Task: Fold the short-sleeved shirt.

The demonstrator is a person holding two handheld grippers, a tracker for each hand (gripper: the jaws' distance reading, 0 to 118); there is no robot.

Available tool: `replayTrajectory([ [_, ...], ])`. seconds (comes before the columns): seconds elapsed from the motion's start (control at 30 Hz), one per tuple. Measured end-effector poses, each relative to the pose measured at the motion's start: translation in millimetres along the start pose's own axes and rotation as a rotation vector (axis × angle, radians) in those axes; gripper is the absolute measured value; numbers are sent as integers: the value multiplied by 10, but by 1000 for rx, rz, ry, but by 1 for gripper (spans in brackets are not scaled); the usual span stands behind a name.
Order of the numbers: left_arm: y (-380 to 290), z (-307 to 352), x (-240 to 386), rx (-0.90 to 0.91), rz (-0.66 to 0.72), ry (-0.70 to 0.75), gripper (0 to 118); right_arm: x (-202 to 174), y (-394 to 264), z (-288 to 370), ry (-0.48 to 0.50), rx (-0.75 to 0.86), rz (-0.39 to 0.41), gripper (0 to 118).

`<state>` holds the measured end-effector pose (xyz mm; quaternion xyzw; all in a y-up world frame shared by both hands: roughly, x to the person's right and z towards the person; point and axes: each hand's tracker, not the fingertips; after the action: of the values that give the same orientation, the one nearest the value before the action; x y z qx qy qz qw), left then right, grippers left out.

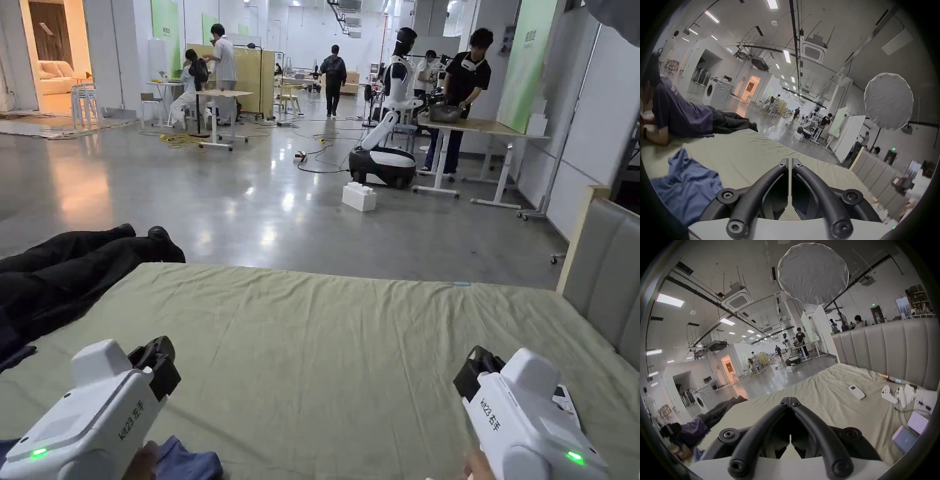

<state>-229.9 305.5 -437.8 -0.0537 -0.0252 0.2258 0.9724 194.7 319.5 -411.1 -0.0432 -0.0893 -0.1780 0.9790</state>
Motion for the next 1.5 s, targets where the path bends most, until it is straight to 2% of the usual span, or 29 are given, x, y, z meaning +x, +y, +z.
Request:
replayTrajectory([
  [0.03, -5, -21, 23, -3, -62, 12, 3, -32, 12, -6, 8, 6, 39, 0],
  [0.07, -17, -37, 86, -11, -204, 37, 3, -111, 28, -19, 13, 10, 188, 0],
  [0.13, -77, -57, 239, -24, -532, 56, 3, -343, -10, -58, 19, 23, 585, 0],
  [0.17, -132, -61, 330, -34, -722, 59, 3, -439, -58, -67, 32, 53, 806, 0],
  [0.2, -196, -74, 395, -43, -895, 80, 3, -505, -129, -75, 67, 87, 993, 0],
  [0.3, -436, -137, 416, -58, -1339, 83, 3, -574, -409, -147, 39, 94, 1403, 0],
  [0.37, -566, -176, 374, -74, -1520, 72, 3, -545, -540, -141, 65, 129, 1590, 0],
  [0.43, -635, -154, 339, -83, -1636, 45, 3, -542, -612, -121, 123, 148, 1701, 0],
  [0.47, -659, -147, 323, -82, -1669, 31, 3, -535, -626, -117, 129, 134, 1706, 0],
  [0.53, -648, -144, 326, -81, -1623, 38, 3, -529, -598, -94, 121, 139, 1648, 0],
  [0.6, -555, -144, 330, -110, -1422, 45, 3, -545, -531, -101, 101, 114, 1504, 0],
  [0.8, -247, -202, 169, -140, -677, 78, 3, -398, -234, -149, 6, 24, 838, 0],
  [0.9, -190, -149, 81, -85, -428, 63, 3, -248, -230, -111, -33, -49, 491, 0],
  [0.93, -188, -129, 68, -67, -397, 63, 3, -243, -207, -86, -33, -7, 489, 0],
  [1.0, -184, -82, 77, -35, -340, 63, 3, -208, -234, -56, -69, -9, 407, 0],
  [1.03, -171, -69, 71, -21, -319, 68, 3, -239, -225, -27, -54, 18, 423, 0],
  [1.07, -150, -59, 62, -16, -293, 67, 3, -233, -238, -12, -51, 10, 391, 0],
  [1.23, -67, 15, 106, -17, -301, 80, 3, -317, -220, 12, -24, 11, 431, 0],
  [1.33, -38, 88, 44, -92, -385, 97, 3, -369, -233, 19, -2, -3, 432, 0],
  [1.5, -64, 247, -342, -227, -439, 130, 2, -466, -344, 6, 44, -32, 457, 0],
])
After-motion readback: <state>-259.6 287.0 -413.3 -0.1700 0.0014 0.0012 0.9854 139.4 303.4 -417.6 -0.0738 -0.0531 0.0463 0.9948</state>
